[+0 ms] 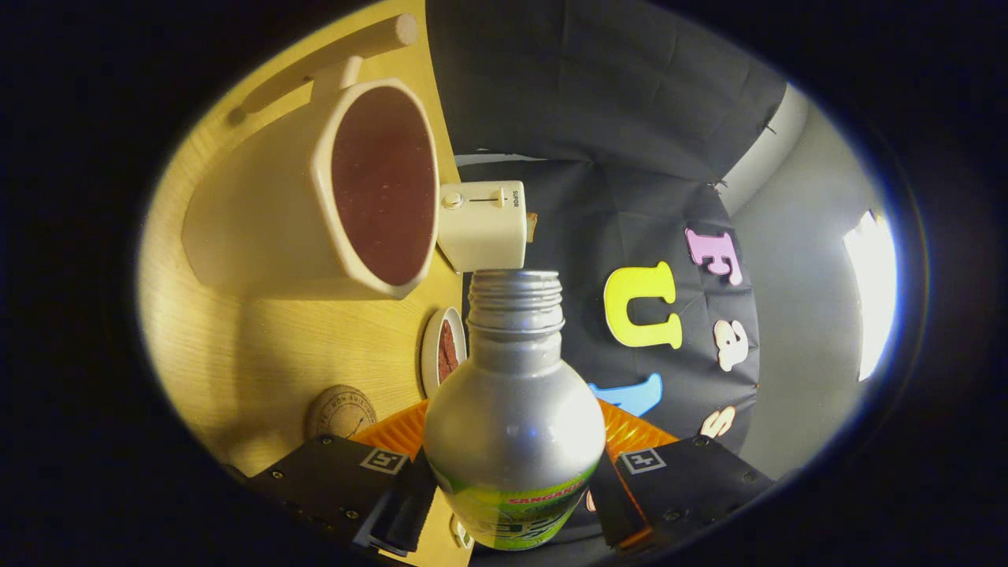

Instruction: Take the bottle from table, then pour the juice into the cup, finally place the bottle on the coaster

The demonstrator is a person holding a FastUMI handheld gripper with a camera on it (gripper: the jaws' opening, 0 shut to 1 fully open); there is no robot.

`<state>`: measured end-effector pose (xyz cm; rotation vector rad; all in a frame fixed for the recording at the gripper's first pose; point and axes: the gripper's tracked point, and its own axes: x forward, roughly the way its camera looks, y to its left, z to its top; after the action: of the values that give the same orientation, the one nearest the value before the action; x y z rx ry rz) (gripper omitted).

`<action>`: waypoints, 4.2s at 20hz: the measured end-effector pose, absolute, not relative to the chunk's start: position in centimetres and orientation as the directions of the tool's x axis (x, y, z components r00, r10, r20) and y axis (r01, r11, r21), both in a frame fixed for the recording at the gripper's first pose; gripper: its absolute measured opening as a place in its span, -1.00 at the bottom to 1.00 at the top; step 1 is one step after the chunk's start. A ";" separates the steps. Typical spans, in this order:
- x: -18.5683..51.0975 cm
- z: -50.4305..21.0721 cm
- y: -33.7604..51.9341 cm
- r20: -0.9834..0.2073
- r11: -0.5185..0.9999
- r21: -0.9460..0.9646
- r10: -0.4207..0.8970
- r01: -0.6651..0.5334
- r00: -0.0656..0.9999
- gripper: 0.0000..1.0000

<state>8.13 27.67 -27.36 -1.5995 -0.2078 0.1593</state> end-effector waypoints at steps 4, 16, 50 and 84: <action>8.1 -27.1 27.7 0.039 -0.089 -0.994 0.238 0.062 0.970 0.65; 7.9 -26.3 28.1 0.078 -0.195 -0.971 0.278 0.136 0.957 0.65; 7.9 -22.7 28.4 0.144 -0.322 -0.913 0.317 0.249 0.937 0.65; 6.5 -20.4 30.0 0.133 -0.537 -0.770 0.394 0.345 0.910 0.65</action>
<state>6.55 30.00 -20.40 -2.1830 -0.5254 0.0702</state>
